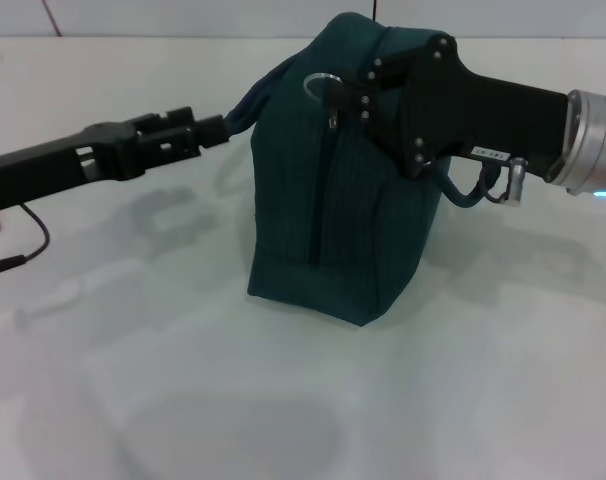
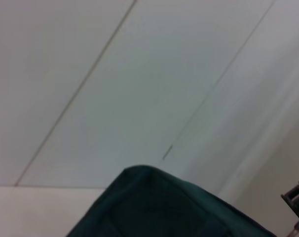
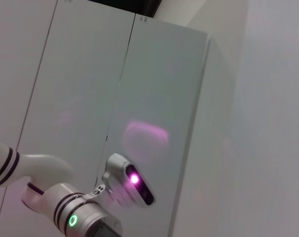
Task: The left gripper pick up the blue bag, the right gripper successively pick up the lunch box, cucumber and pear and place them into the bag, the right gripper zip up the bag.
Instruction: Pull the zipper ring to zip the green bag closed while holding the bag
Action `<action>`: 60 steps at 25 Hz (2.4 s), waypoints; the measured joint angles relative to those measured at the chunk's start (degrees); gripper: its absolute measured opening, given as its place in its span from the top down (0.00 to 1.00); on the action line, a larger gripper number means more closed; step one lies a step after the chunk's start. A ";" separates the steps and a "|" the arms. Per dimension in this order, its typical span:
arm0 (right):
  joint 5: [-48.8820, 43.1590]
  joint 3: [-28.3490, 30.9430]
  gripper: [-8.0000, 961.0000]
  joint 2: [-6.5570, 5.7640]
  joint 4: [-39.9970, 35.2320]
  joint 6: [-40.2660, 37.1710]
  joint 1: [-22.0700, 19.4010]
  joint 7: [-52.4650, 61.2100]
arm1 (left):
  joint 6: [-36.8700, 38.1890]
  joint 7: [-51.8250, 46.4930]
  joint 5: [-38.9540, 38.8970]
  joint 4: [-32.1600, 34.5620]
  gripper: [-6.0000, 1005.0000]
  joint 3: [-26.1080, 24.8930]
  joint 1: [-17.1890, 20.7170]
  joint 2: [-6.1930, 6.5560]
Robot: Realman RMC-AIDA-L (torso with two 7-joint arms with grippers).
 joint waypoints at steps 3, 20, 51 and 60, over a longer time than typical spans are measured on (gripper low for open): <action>0.11 0.00 0.99 -0.01 0.13 -0.16 0.01 -0.04 | 0.19 -1.27 1.99 0.00 0.15 0.07 -1.09 -0.45; 0.25 0.00 0.99 -0.03 0.46 -0.20 -1.09 -0.07 | 0.94 -4.96 5.64 0.00 0.16 0.12 -3.64 -1.53; 0.32 -0.89 0.99 0.00 0.48 -0.35 -1.94 -0.04 | 1.22 -4.46 6.72 -2.81 0.42 1.50 -5.34 -1.69; 0.70 -0.89 0.98 0.06 0.49 -0.43 -2.46 0.32 | 1.18 -4.39 6.41 -2.81 0.79 1.27 -5.07 -1.71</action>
